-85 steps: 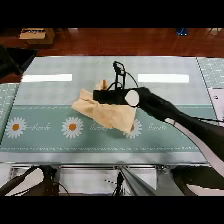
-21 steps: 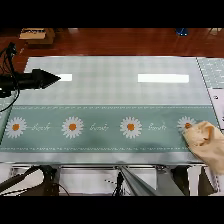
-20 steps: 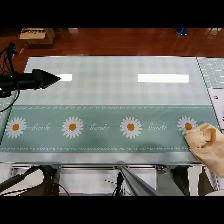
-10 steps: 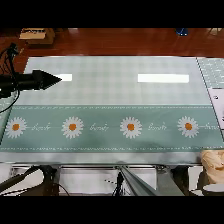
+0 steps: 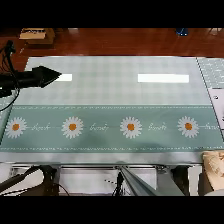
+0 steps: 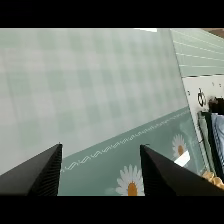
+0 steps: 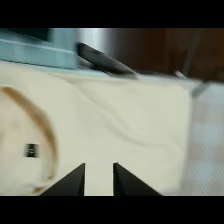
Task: Fold the shirts.
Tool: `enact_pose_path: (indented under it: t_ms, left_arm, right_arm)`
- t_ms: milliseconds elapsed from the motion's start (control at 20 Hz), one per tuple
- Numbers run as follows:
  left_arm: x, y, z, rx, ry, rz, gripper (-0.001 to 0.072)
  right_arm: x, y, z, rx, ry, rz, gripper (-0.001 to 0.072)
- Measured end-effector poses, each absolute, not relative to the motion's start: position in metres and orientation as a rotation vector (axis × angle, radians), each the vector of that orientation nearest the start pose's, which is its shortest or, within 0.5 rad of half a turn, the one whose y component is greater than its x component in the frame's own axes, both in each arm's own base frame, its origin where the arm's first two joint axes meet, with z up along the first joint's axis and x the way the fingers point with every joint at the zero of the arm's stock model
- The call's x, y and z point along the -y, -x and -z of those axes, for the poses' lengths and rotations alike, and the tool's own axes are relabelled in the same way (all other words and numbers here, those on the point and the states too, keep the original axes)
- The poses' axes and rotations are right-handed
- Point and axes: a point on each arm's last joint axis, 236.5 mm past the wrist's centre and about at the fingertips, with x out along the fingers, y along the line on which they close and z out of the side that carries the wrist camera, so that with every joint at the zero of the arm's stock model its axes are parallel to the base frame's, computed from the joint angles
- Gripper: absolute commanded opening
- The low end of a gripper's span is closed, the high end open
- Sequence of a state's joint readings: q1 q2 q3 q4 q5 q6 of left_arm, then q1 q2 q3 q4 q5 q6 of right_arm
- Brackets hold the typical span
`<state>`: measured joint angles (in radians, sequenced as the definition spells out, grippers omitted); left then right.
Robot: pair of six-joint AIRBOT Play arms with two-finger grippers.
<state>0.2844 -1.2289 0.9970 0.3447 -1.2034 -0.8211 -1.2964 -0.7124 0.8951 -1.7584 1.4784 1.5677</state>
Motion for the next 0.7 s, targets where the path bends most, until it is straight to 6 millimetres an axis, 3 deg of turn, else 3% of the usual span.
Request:
enact_pose_path:
  t_ms: [100, 150, 250, 350, 400, 500, 600, 700]
  left_arm:
    - [0.112, -0.407, -0.127, -0.711, 0.611, 0.773, 0.0543]
    - [0.123, -0.409, -0.139, -0.675, 0.574, 0.806, 0.0542]
    - [0.147, -0.409, -0.154, -0.655, 0.471, 0.855, 0.053]
    - [0.162, -0.411, -0.148, -0.724, 0.353, 0.809, 0.053]
    - [0.164, -0.411, -0.143, -0.773, 0.298, 0.762, 0.0541]
    - [0.157, -0.408, -0.124, -0.886, 0.17, 0.634, 0.071]
    - [0.151, -0.402, -0.11, -0.968, 0.099, 0.549, 0.071]
    - [0.145, -0.391, -0.094, -1.055, 0.053, 0.494, 0.0708]
  right_arm:
    - [0.227, -0.12, -0.077, -1.006, -0.676, 0.925, 0.0238]
    - [0.216, -0.179, -0.093, -0.869, -0.654, 0.759, 0.0239]
    - [0.177, -0.275, -0.137, -0.628, -0.64, 0.475, 0.0252]
    - [0.122, -0.331, -0.164, -0.544, -0.622, 0.254, 0.0381]
    - [0.094, -0.348, -0.166, -0.561, -0.601, 0.165, 0.041]
    - [0.033, -0.364, -0.152, -0.665, -0.539, 0.006, 0.0415]
    - [-0.007, -0.363, -0.132, -0.775, -0.452, -0.077, 0.0415]
    - [-0.028, -0.357, -0.115, -0.861, -0.338, -0.11, 0.0415]
